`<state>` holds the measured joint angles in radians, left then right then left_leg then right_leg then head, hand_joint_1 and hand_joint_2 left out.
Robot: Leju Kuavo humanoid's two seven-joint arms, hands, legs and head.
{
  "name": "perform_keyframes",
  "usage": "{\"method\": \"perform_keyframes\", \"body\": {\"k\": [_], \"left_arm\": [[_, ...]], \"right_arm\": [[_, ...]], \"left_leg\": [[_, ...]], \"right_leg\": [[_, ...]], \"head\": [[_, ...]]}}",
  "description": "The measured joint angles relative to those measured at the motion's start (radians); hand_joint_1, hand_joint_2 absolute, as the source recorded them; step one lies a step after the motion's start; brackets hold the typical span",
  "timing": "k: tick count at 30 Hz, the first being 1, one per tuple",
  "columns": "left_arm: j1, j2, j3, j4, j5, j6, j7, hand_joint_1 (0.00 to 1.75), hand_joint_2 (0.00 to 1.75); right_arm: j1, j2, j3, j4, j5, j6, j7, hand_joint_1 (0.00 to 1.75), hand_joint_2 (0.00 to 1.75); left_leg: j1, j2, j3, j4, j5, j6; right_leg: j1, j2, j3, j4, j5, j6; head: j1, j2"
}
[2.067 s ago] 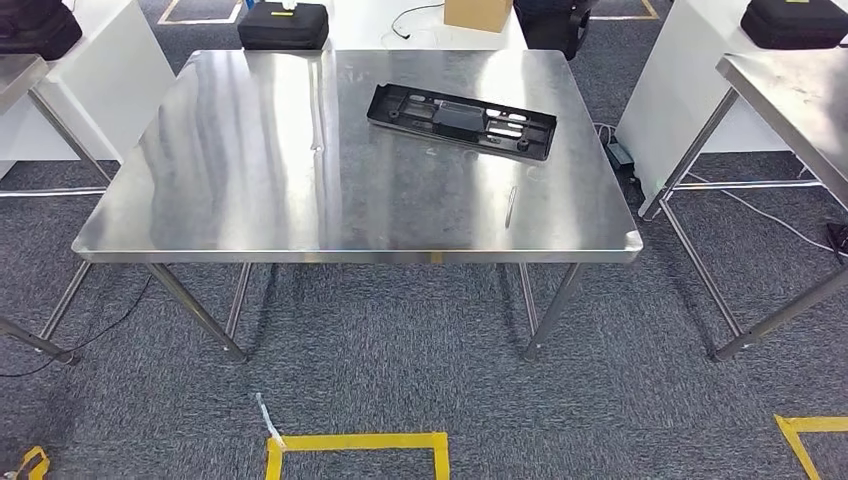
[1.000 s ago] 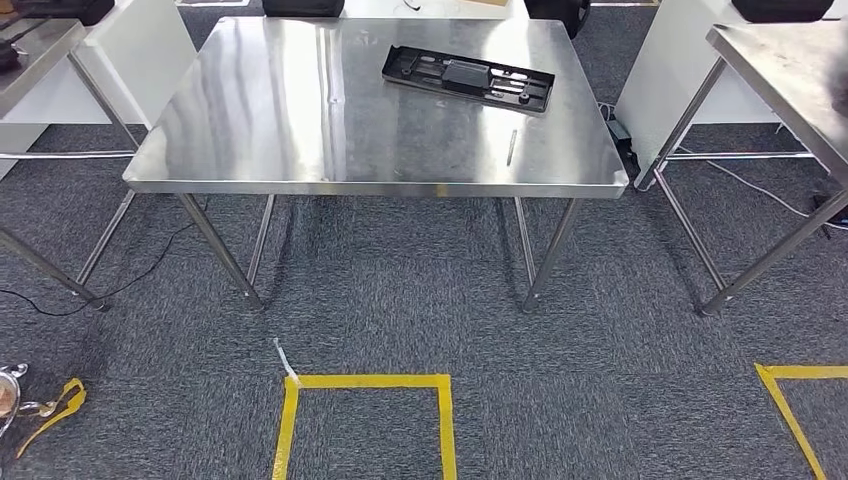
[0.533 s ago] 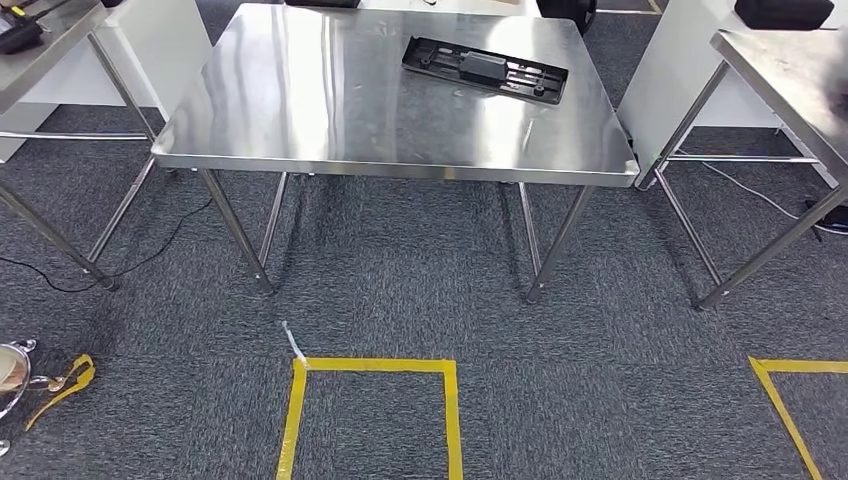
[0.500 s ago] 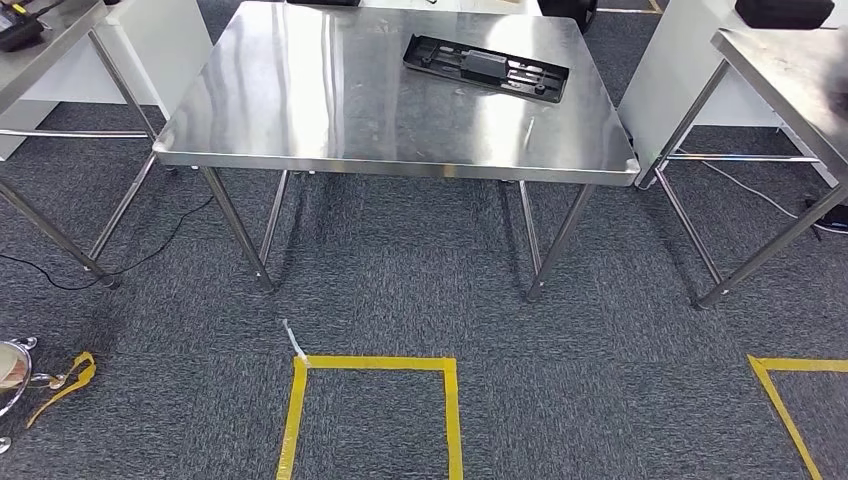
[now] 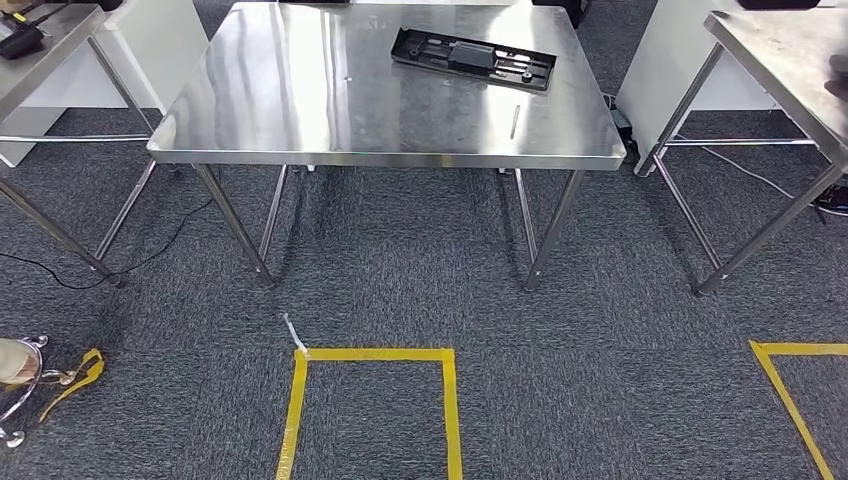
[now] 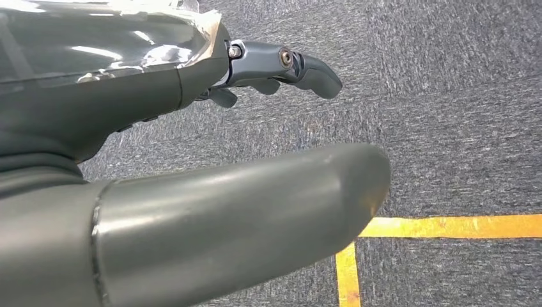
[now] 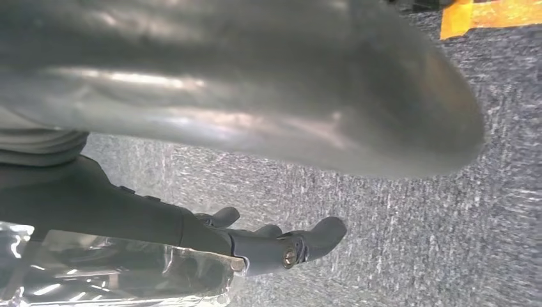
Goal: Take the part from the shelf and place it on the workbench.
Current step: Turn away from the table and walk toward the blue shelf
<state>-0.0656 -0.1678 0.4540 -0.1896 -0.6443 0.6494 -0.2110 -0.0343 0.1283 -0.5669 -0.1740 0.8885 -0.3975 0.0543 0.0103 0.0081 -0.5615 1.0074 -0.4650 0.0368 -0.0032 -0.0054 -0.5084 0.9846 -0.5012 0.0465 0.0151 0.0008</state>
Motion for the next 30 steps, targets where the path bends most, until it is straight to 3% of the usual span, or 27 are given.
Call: {"method": "perform_keyframes", "body": {"k": [5, 9, 11, 13, 15, 16, 17, 18, 20, 21, 22, 25, 26, 28, 30], "left_arm": [[0.000, 0.003, 0.000, 0.000, 0.007, -0.002, 0.000, 0.00, 0.00], [0.000, 0.009, 0.000, 0.000, 0.010, -0.003, 0.000, 0.00, 0.00], [0.000, 0.010, 0.000, 0.000, 0.011, -0.004, -0.001, 0.00, 0.00], [-0.001, 0.010, 0.001, 0.000, 0.013, -0.005, -0.001, 0.00, 0.00], [0.000, 0.011, 0.002, 0.000, 0.017, -0.006, -0.003, 0.00, 0.00], [0.001, 0.011, 0.003, 0.000, 0.020, -0.006, -0.005, 0.00, 0.00], [0.003, 0.011, 0.004, 0.001, 0.024, -0.007, -0.008, 0.00, 0.00], [0.004, 0.011, 0.006, 0.001, 0.026, -0.007, -0.010, 0.00, 0.00], [0.007, 0.012, 0.009, 0.001, 0.030, -0.007, -0.015, 0.00, 0.00], [0.008, 0.013, 0.011, 0.001, 0.031, -0.007, -0.017, 0.00, 0.00], [0.008, 0.014, 0.013, 0.001, 0.032, -0.007, -0.020, 0.00, 0.00], [0.012, 0.016, 0.016, 0.001, 0.035, -0.006, -0.026, 0.00, 0.00], [0.014, 0.016, 0.018, 0.001, 0.037, -0.006, -0.027, 0.00, 0.00], [0.017, 0.016, 0.022, 0.002, 0.041, -0.006, -0.029, 0.00, 0.00], [0.018, 0.017, 0.025, 0.002, 0.042, -0.005, -0.029, 0.00, 0.00]], "right_arm": [[0.000, 0.000, 0.000, 0.000, 0.000, 0.000, -0.006, 0.00, 0.00], [0.000, 0.002, 0.000, 0.000, 0.001, 0.000, -0.008, 0.00, 0.00], [0.000, 0.001, 0.000, 0.000, 0.003, 0.000, -0.010, 0.00, 0.00], [0.000, 0.000, 0.000, 0.000, 0.006, 0.000, -0.011, 0.00, 0.00], [0.001, 0.000, 0.000, 0.000, 0.008, 0.000, -0.012, 0.00, 0.00], [0.001, -0.001, 0.000, 0.000, 0.009, 0.000, -0.013, 0.00, 0.00], [0.002, -0.002, 0.000, 0.000, 0.010, 0.000, -0.014, 0.00, 0.00], [0.002, -0.003, 0.001, 0.000, 0.012, 0.000, -0.014, 0.00, 0.00], [0.000, -0.003, 0.001, 0.000, 0.015, 0.000, -0.015, 0.00, 0.00], [-0.002, -0.001, 0.002, 0.000, 0.015, 0.000, -0.016, 0.00, 0.00], [-0.003, 0.000, 0.002, 0.001, 0.015, 0.001, -0.017, 0.00, 0.00], [-0.004, 0.000, 0.002, 0.001, 0.015, 0.001, -0.018, 0.00, 0.00], [-0.004, 0.000, 0.002, 0.001, 0.015, 0.001, -0.018, 0.00, 0.00], [-0.004, 0.000, 0.002, 0.001, 0.016, 0.001, -0.019, 0.00, 0.00], [-0.004, 0.001, 0.002, 0.001, 0.017, 0.001, -0.019, 0.00, 0.00]], "left_leg": [[0.001, 0.000, -0.004, -0.002, 0.007, -0.009], [-0.003, -0.001, -0.008, -0.003, 0.011, -0.003], [0.003, 0.001, -0.005, -0.018, 0.024, 0.004], [0.010, 0.003, -0.008, -0.031, 0.038, 0.010], [0.011, 0.003, -0.020, -0.032, 0.046, 0.009], [0.012, 0.003, -0.027, -0.031, 0.050, 0.006], [0.015, 0.003, -0.033, -0.031, 0.055, 0.001], [0.019, 0.002, -0.039, -0.029, 0.059, -0.005], [0.028, 0.000, -0.050, -0.021, 0.066, -0.019], [0.029, 0.000, -0.055, -0.016, 0.069, -0.029], [0.029, -0.001, -0.058, -0.013, 0.071, -0.038], [0.030, -0.002, -0.059, -0.017, 0.083, -0.061], [0.033, -0.002, -0.062, -0.011, 0.075, -0.065], [0.036, -0.002, -0.087, 0.057, 0.012, -0.066], [0.033, -0.004, -0.135, 0.196, -0.084, -0.063]], "right_leg": [[-0.001, 0.000, -0.003, 0.000, 0.007, -0.007], [-0.004, -0.001, 0.000, -0.002, 0.013, 0.000], [-0.003, 0.000, -0.008, 0.012, 0.003, 0.004], [-0.005, 0.002, -0.044, 0.088, -0.045, 0.001], [-0.011, 0.003, -0.099, 0.219, -0.109, 0.002], [-0.016, 0.003, -0.117, 0.266, -0.127, 0.008], [-0.021, 0.003, -0.117, 0.279, -0.130, 0.018], [-0.027, 0.003, -0.095, 0.246, -0.116, 0.032], [-0.040, 0.004, -0.009, 0.097, -0.067, 0.061], [-0.041, 0.006, 0.022, 0.035, -0.047, 0.065], [-0.041, 0.009, 0.037, 0.001, -0.037, 0.059], [-0.034, 0.011, 0.022, 0.007, -0.027, 0.016], [-0.033, 0.010, 0.018, 0.009, -0.022, 0.004], [-0.032, 0.007, 0.005, 0.009, -0.008, -0.018], [-0.024, 0.003, -0.009, 0.010, 0.004, -0.031]], "head": [[0.000, 0.000], [0.000, 0.000], [0.000, 0.000], [0.004, 0.000], [0.007, 0.000], [0.008, 0.000], [0.007, 0.000], [0.007, 0.000], [0.009, 0.000], [0.010, 0.000], [0.010, 0.000], [0.006, 0.000], [0.006, 0.000], [0.004, 0.000], [0.002, 0.000]]}}
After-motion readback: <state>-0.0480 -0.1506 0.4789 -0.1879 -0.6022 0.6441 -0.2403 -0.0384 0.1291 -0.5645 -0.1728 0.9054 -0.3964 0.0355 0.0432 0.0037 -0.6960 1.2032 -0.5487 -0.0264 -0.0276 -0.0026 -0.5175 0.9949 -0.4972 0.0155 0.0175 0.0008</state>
